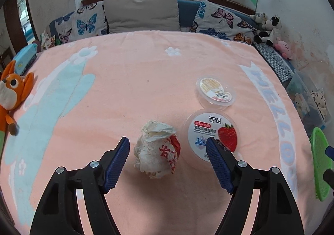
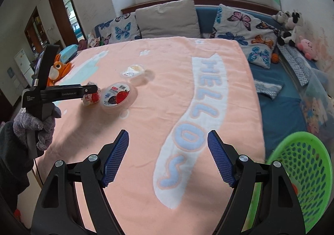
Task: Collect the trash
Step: 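Move both grippers back over the bed toward the tissue and yogurt tub, then grasp the crumpled tissue with the left gripper while the right grasps the berry yogurt tub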
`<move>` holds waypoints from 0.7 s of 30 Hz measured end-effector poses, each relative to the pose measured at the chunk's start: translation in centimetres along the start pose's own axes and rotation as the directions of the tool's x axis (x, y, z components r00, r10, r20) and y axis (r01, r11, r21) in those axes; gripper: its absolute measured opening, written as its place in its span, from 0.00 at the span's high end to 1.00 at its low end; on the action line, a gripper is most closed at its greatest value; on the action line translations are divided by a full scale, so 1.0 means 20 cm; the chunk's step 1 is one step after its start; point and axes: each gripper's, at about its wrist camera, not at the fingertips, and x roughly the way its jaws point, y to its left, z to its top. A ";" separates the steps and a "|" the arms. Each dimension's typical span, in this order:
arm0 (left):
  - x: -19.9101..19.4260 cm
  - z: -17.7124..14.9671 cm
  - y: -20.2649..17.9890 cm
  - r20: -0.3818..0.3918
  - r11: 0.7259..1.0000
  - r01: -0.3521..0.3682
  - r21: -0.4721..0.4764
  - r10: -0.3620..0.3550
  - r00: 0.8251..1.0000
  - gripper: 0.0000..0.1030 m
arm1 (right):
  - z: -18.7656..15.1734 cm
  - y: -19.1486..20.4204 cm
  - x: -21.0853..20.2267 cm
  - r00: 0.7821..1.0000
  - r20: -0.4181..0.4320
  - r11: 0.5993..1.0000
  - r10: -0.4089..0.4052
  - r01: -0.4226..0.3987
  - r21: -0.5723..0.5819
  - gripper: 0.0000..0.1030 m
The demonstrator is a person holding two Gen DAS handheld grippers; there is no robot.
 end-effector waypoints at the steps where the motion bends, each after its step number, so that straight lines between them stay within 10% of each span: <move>1: 0.03 0.00 0.01 -0.009 1.000 0.004 -0.007 -0.004 1.000 0.32 | 0.01 0.02 0.02 1.000 -0.005 1.000 0.006 -0.006 -0.006 0.24; 11: 0.07 -0.01 0.13 -0.025 0.995 0.086 -0.053 -0.087 0.996 0.67 | 0.11 0.26 0.27 0.997 -0.057 0.991 0.057 -0.064 -0.116 0.23; 21: -0.08 0.00 0.26 0.042 0.996 0.066 -0.055 -0.063 0.997 0.68 | 0.19 0.47 0.56 0.992 -0.106 0.975 0.073 -0.093 -0.203 0.20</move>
